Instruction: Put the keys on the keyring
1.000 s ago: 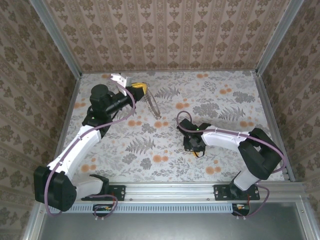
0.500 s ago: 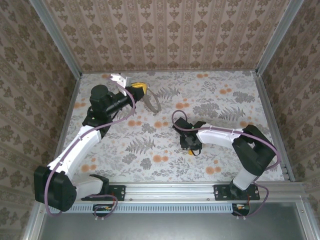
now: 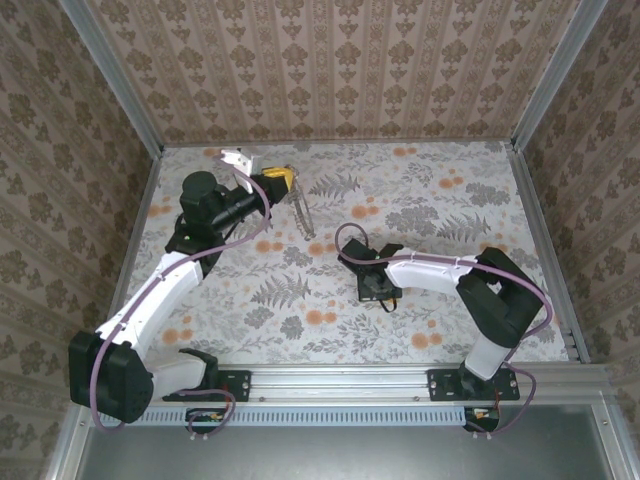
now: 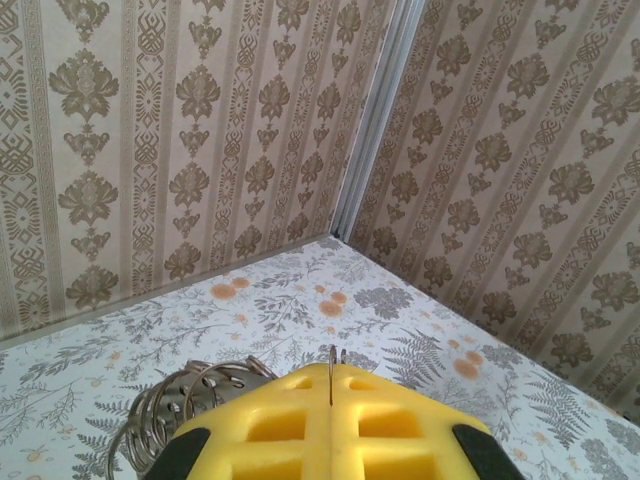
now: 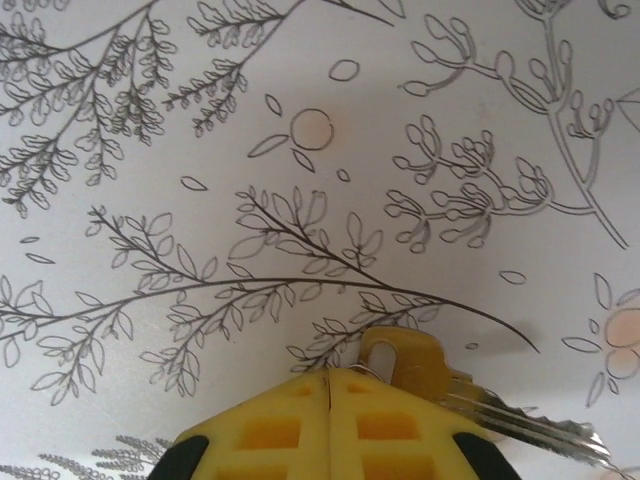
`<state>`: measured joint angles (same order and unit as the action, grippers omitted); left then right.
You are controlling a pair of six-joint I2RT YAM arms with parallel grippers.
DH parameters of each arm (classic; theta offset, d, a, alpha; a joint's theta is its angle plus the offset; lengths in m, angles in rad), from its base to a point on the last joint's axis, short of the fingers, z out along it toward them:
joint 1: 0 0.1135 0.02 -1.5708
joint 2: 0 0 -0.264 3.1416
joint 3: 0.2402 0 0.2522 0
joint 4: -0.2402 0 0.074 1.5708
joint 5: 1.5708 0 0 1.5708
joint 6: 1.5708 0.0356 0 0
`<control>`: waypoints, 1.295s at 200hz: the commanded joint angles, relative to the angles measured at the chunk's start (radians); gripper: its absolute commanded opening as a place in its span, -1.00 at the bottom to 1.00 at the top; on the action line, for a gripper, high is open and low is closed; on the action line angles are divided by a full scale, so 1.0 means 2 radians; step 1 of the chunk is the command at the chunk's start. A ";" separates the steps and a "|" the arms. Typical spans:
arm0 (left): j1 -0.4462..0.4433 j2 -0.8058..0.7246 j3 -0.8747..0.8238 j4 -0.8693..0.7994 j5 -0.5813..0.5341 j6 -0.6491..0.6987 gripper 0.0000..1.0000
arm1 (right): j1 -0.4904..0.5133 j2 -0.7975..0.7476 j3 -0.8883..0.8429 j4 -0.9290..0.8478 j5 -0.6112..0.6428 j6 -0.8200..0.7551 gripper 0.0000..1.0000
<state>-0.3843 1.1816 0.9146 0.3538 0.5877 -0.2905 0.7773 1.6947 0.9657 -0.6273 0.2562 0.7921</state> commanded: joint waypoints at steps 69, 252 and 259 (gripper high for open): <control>0.004 0.000 0.005 0.045 0.020 -0.018 -1.00 | -0.021 -0.141 -0.022 0.011 -0.048 -0.025 -1.00; -0.002 0.007 0.007 0.049 0.024 -0.020 -1.00 | -0.052 -0.096 -0.049 0.042 -0.086 -0.138 -0.24; -0.001 0.007 0.007 0.049 0.024 -0.020 -1.00 | -0.053 -0.094 -0.047 0.055 -0.088 -0.149 -0.24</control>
<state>-0.3855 1.1980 0.9146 0.3973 0.6174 -0.3218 0.6685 1.4971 0.8482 -0.5461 0.0669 0.6106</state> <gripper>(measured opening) 0.045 0.380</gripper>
